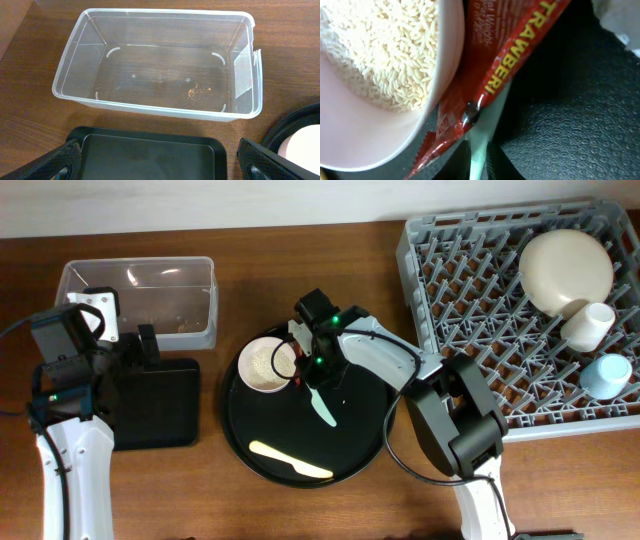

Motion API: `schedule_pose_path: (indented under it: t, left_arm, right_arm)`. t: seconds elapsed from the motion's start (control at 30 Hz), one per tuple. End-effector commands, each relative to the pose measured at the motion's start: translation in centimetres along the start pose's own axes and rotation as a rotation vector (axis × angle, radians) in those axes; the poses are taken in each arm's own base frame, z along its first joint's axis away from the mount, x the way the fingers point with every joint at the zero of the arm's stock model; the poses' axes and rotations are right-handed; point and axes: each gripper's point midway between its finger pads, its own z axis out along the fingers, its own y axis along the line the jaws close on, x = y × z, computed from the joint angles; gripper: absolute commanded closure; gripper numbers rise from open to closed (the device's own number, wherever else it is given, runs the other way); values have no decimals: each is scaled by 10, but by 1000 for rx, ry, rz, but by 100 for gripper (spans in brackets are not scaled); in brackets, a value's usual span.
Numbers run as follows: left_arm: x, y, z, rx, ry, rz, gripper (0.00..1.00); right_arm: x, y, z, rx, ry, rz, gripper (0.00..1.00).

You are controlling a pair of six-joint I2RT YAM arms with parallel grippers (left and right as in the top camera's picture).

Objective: Sort waste into correct bins and load items into the dishwasher rack

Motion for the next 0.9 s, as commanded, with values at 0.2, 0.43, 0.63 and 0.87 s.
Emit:
schedule_pose_path:
  t: [0.2, 0.43, 0.63, 0.87]
  left_arm:
    - [-8, 4, -3, -13, -18, -15, 1]
    - [-8, 4, -3, -13, -18, -15, 1]
    - [-8, 4, -3, -13, -18, -15, 1]
    - [-8, 4, -3, -13, -18, -15, 1]
  right_arm:
    - [8, -5, 23, -8, 42, 26, 74]
    - [13, -8, 32, -7, 63, 32, 91]
    - [13, -7, 29, -7, 67, 33, 92]
    - [15, -4, 25, -14, 72, -5, 79]
